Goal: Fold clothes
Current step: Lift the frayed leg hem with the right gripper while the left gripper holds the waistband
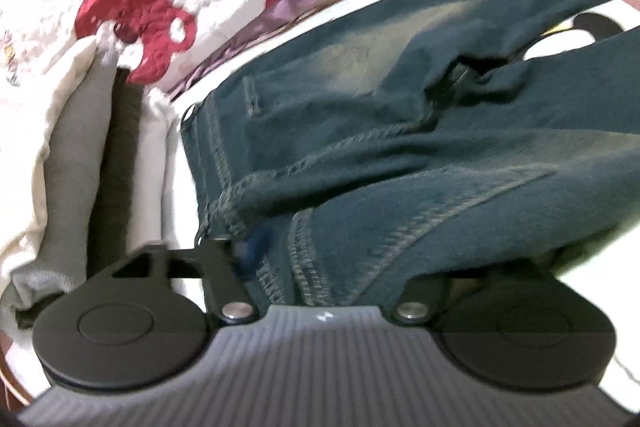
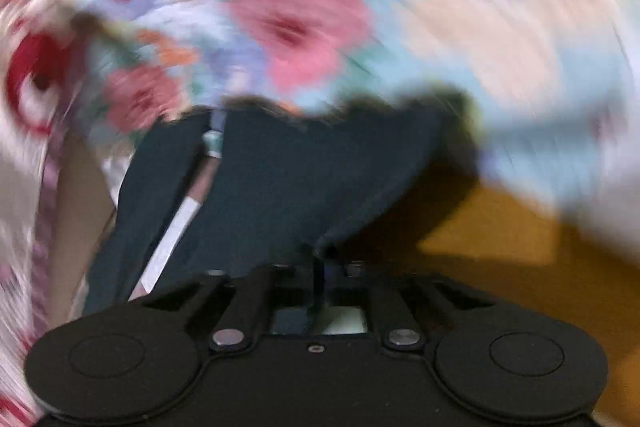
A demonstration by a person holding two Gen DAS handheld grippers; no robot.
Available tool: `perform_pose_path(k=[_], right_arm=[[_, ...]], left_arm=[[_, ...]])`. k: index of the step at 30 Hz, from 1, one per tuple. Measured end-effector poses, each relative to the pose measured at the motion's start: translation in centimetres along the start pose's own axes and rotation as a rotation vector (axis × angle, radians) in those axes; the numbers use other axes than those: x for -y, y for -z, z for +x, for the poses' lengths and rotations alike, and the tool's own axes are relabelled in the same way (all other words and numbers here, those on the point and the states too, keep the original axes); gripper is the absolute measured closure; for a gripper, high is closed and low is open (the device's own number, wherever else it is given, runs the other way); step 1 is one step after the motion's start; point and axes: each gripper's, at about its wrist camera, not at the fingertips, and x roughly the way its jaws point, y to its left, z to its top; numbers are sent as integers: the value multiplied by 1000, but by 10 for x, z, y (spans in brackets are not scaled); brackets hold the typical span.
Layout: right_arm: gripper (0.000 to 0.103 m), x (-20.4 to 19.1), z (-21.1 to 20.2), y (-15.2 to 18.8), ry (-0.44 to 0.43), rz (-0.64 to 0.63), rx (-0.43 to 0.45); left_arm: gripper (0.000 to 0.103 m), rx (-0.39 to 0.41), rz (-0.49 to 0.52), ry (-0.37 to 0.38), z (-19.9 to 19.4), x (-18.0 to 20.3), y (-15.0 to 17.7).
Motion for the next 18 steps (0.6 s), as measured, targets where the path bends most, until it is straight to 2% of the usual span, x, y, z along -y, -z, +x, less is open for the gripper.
perform_pose_path(k=[3, 6, 9, 14, 18], right_arm=[[98, -30, -14, -24, -64, -100, 56], [98, -55, -30, -44, -117, -170, 119], [99, -79, -36, -63, -175, -238, 158], [99, -129, -8, -95, -253, -345, 146], [99, -154, 10, -110, -280, -356, 145]], left_arm=[[81, 49, -25, -46, -20, -3, -10], [81, 108, -69, -98, -40, -11, -20], [81, 144, -150, -114, -46, -30, -29], [81, 148, -221, -118, -35, -58, -51], [81, 169, -282, -112, -33, -75, -63]])
